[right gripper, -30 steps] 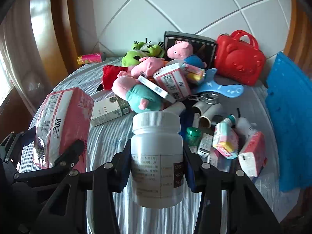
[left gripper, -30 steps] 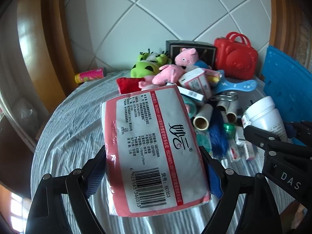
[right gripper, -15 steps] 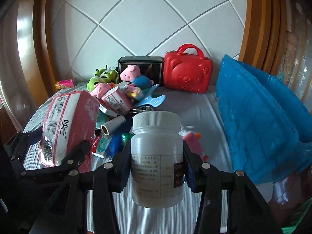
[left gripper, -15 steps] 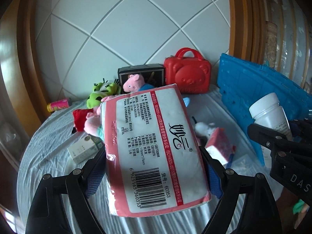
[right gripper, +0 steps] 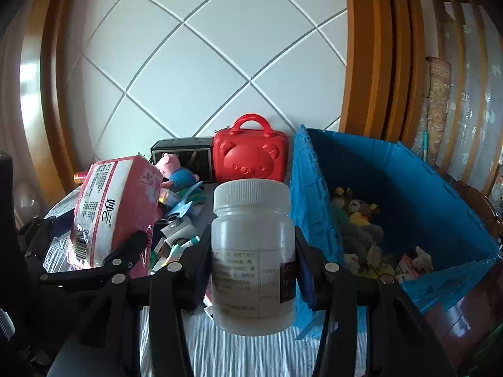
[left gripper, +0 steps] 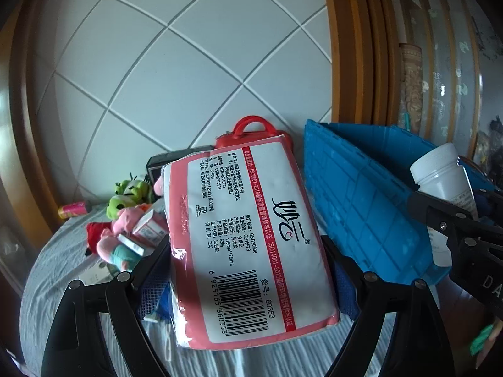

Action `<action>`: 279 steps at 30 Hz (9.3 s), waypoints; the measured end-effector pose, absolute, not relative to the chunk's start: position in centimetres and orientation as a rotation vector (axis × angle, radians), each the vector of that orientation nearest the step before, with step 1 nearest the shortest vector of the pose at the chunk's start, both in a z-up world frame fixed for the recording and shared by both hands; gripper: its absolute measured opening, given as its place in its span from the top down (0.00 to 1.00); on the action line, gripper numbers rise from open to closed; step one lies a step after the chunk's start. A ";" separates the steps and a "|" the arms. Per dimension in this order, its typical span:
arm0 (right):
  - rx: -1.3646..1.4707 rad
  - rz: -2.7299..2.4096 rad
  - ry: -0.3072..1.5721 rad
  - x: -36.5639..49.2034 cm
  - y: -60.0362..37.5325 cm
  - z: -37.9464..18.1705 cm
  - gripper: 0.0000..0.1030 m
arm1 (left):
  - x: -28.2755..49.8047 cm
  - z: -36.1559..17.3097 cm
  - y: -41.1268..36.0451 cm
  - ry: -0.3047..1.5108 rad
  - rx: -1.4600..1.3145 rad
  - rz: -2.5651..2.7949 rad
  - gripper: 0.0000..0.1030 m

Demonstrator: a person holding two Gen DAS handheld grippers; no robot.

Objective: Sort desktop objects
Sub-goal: 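Carry the tissue pack with left tool while right carries pill bottle to bin, then open both tools to drop the tissue pack and pill bottle into the bin, then move both tools back over the remaining pile on the bed, then grasp the Tylenol box with left tool while right grasps pink ointment box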

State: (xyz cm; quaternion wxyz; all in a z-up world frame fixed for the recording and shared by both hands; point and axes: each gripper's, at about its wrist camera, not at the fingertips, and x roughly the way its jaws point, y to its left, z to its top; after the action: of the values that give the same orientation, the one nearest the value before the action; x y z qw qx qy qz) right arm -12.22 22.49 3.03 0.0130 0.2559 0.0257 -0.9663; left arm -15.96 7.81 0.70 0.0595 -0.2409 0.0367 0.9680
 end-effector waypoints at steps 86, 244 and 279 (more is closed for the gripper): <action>1.035 -3.052 -0.094 -19.0 61.1 -1.2 0.15 | -22.5 -1.6 44.2 0.268 -1.028 2.819 0.03; 1.724 -2.431 0.047 -28.9 3.6 -27.0 0.69 | -29.4 -27.7 -16.2 0.098 -1.562 2.746 0.30; 1.676 -2.384 -0.042 -26.4 2.9 -28.4 0.19 | -26.8 -30.5 -18.5 0.063 -1.850 2.690 0.18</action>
State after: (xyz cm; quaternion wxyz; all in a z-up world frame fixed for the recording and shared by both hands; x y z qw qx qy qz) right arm -26.45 2.85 -28.39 0.1132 0.5714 -0.0144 -0.8127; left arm -26.76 -18.46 -30.52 -0.0619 -0.5656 0.0193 0.8221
